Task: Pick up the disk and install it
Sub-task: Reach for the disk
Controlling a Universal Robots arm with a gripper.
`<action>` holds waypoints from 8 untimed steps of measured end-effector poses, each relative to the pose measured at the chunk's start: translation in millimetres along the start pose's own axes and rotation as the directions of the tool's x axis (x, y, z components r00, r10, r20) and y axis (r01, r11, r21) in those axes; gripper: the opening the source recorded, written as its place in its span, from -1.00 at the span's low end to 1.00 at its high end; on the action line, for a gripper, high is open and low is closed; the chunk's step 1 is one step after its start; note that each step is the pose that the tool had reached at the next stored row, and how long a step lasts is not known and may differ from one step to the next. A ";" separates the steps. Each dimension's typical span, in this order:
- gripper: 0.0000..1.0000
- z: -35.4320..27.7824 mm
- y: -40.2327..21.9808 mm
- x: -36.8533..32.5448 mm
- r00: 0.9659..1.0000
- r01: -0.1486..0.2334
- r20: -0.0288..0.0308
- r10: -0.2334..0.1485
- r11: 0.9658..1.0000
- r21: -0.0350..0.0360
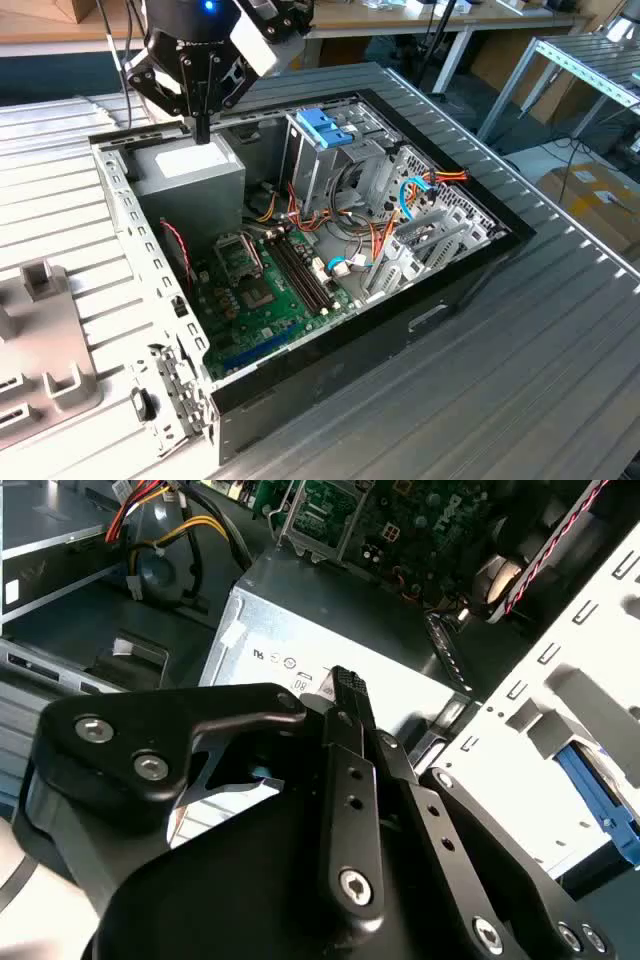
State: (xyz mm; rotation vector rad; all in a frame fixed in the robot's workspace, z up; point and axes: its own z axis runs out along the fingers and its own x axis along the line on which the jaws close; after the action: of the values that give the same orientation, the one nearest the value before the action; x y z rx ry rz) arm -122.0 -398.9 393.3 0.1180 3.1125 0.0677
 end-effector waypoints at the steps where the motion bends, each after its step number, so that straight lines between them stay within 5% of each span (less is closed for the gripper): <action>1: -0.79 0.0 0.0 0.0 1.000 0.000 0.000 0.000 1.000 0.000; 8: -0.79 0.0 0.0 0.6 1.000 0.000 0.000 0.000 1.000 0.000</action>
State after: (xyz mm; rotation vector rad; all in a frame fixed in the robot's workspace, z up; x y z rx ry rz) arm -122.5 -398.9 393.3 0.1180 3.1125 0.0675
